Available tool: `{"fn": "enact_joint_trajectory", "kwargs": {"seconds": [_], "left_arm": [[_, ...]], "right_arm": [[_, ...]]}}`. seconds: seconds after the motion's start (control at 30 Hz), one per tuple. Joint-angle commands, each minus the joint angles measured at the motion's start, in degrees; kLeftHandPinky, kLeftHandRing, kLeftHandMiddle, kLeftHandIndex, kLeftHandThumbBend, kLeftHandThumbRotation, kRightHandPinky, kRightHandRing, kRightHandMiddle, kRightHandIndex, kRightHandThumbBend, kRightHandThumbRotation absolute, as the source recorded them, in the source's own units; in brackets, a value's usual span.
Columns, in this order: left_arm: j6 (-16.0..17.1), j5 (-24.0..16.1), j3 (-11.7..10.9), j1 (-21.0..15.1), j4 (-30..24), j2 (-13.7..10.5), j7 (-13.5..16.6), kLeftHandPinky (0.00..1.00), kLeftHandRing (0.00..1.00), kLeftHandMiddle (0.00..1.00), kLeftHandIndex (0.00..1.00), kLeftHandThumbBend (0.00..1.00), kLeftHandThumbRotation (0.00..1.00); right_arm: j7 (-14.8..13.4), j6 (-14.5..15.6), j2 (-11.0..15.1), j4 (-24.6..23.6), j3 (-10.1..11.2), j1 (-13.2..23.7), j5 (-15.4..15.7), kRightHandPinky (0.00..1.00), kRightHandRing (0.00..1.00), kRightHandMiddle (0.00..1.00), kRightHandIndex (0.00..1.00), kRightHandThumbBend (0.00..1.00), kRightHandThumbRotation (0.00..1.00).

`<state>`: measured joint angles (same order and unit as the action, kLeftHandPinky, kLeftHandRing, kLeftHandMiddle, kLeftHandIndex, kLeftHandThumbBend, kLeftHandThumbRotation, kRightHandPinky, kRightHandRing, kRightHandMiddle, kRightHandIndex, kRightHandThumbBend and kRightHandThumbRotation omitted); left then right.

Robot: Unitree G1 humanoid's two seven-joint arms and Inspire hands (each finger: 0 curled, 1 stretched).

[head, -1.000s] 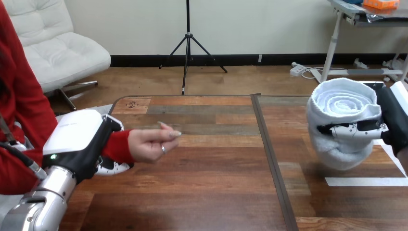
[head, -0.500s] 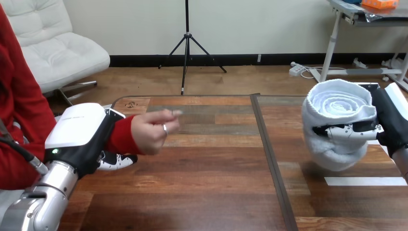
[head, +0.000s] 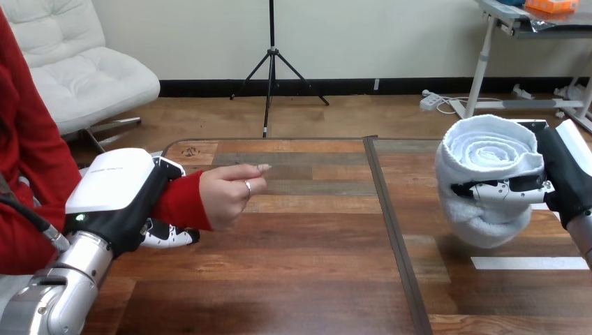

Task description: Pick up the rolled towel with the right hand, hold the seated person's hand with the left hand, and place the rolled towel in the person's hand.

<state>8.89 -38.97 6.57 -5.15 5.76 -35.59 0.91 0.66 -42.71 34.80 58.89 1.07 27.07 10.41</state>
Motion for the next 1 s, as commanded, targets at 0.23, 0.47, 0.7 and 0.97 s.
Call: {"fn": "enact_joint_trajectory", "kwargs": {"seconds": [0.23, 0.47, 0.7, 0.97], "left_arm": [[-0.2, 0.1, -1.5, -3.9, -3.5, -1.4, -1.5, 0.3, 0.34, 0.39, 0.39, 0.82, 0.0], [-0.2, -0.5, -1.5, -3.5, -3.7, -1.5, -1.7, 0.3, 0.35, 0.39, 0.39, 0.83, 0.0], [-0.3, -0.6, -1.5, -3.3, -3.6, -1.6, -2.1, 0.3, 0.35, 0.39, 0.39, 0.83, 0.0], [-1.8, -0.5, -1.5, -2.9, -4.2, -1.4, -3.6, 0.3, 0.35, 0.4, 0.39, 0.82, 0.0]], "right_arm": [[-2.0, -1.0, 0.5, -2.4, 1.8, 3.4, -0.6, 0.34, 0.39, 0.42, 0.43, 0.81, 0.0], [-1.4, -0.7, 0.5, -2.7, 2.1, 3.1, -1.3, 0.33, 0.38, 0.42, 0.43, 0.81, 0.0], [-1.5, -0.5, 0.5, -2.8, 2.2, 3.1, -1.4, 0.34, 0.39, 0.43, 0.44, 0.8, 0.0], [-1.8, -0.1, 0.7, -3.3, 2.1, 2.9, -1.0, 0.34, 0.39, 0.43, 0.44, 0.8, 0.0]]}}
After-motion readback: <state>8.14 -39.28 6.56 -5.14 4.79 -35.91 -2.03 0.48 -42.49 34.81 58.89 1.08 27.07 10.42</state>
